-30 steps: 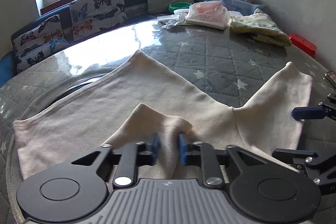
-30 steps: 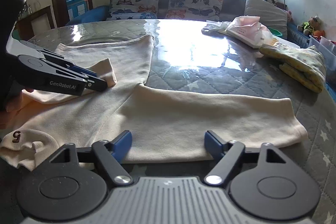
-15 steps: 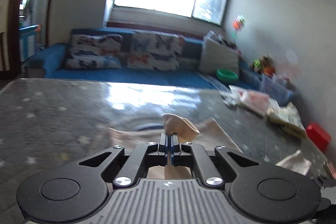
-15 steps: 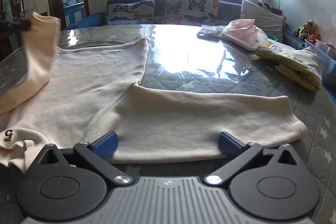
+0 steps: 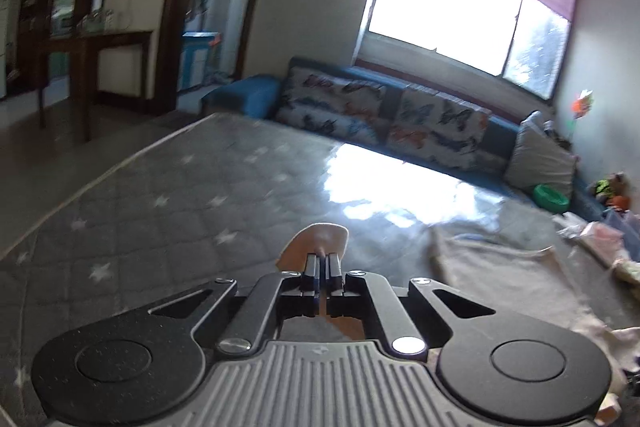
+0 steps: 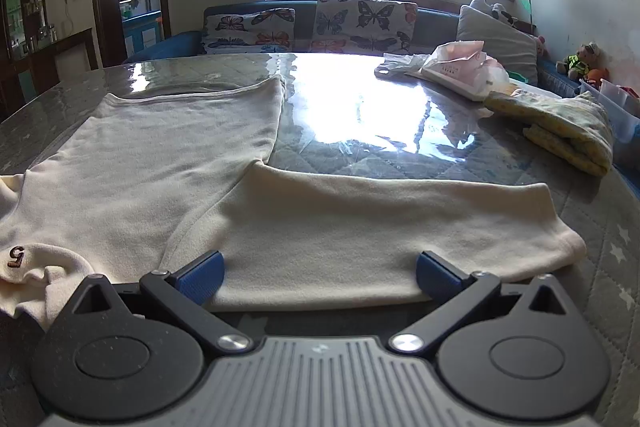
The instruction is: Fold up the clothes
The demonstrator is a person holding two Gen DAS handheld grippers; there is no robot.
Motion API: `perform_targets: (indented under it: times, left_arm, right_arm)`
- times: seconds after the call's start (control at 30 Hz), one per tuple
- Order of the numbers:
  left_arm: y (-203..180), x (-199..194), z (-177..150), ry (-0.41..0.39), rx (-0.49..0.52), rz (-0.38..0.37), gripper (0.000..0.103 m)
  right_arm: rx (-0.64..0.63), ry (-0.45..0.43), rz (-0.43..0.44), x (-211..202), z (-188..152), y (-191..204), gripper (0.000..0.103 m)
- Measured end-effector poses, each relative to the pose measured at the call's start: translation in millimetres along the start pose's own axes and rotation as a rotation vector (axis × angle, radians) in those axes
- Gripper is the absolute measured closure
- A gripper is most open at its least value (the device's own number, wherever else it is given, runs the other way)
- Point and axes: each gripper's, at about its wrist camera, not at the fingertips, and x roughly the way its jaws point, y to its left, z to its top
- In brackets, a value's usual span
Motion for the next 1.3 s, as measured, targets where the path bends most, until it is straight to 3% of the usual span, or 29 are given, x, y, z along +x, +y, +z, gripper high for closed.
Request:
perform_targets:
  times: [0.23,0.37,0.5,0.8,1.07,1.17,1.3]
  left_arm:
    - [26.2,10.6,-18.9,0.053,-0.045,0.059,0.1]
    - [29.2,4.6,-17.4,0.038,-0.046,0.079,0.1]
    - [27.3,6.1,-16.2,0.037,-0.052,0.108,0.1]
    - [33.6,24.2,-19.0,0.142,-0.001,0.147,0.096]
    - [39.1,11.9,-21.1,0.136,0.021,0.168,0.088]
    - [25.6,-2.0,-21.8,0.122,0.072,0.118,0.083]
    - [-14.5,-14.9,-26.4,0.131,0.163,-0.039,0.076]
  right_arm:
    - [-0.082,-0.052,0.027,-28.5,17.1,21.0,0.0]
    - [-0.198,-0.073,0.144,-47.0,26.4,55.3,0.0]
    - [-0.288,-0.04,0.246,-47.2,20.4,85.9,0.002]
    - [-0.442,0.049,0.426,-42.2,3.8,135.5,0.04]
    - [-0.415,0.045,0.386,-46.5,9.3,129.0,0.078]
    - [-0.44,0.058,0.369,-44.2,7.0,127.9,0.091]
    - [-0.471,0.05,0.337,-50.6,3.4,134.2,0.098]
